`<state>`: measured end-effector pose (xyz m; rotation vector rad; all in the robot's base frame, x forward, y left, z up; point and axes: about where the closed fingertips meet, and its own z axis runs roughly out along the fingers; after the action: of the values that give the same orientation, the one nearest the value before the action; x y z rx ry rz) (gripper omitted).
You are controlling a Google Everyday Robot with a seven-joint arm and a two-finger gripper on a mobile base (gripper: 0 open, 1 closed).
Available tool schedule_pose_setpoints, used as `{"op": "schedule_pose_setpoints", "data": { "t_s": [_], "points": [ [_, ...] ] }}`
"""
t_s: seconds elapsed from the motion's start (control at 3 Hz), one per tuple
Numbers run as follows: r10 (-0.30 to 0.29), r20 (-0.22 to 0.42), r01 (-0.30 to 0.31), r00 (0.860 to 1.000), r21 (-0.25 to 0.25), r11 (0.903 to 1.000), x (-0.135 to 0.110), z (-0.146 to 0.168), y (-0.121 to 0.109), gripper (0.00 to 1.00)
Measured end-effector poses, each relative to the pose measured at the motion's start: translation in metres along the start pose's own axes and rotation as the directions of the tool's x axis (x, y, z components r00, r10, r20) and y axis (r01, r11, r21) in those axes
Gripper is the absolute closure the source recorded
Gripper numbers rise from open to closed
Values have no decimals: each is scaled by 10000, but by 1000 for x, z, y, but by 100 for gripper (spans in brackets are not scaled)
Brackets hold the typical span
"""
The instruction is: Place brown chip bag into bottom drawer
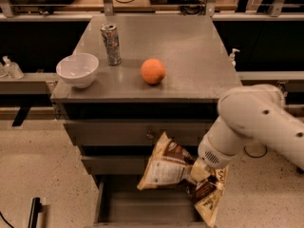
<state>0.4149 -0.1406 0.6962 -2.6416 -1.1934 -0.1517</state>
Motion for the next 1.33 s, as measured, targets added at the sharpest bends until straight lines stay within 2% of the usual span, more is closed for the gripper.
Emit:
{"op": "schedule_pose_setpoints", "data": {
  "t_s": [0.33,0.67,1.0,1.33],
  "points": [
    [-3170,1883,3303,9296,-434,9429,-36,43,13,100],
    [-3413,1826,3534,9220,-372,9347,-34,41,13,100],
    [-3445,708,3443,9361,156,9387,-26,63,8,100],
    [-4017,-867,4064,9116,444,9126,-25,109,-10,100]
  ]
}}
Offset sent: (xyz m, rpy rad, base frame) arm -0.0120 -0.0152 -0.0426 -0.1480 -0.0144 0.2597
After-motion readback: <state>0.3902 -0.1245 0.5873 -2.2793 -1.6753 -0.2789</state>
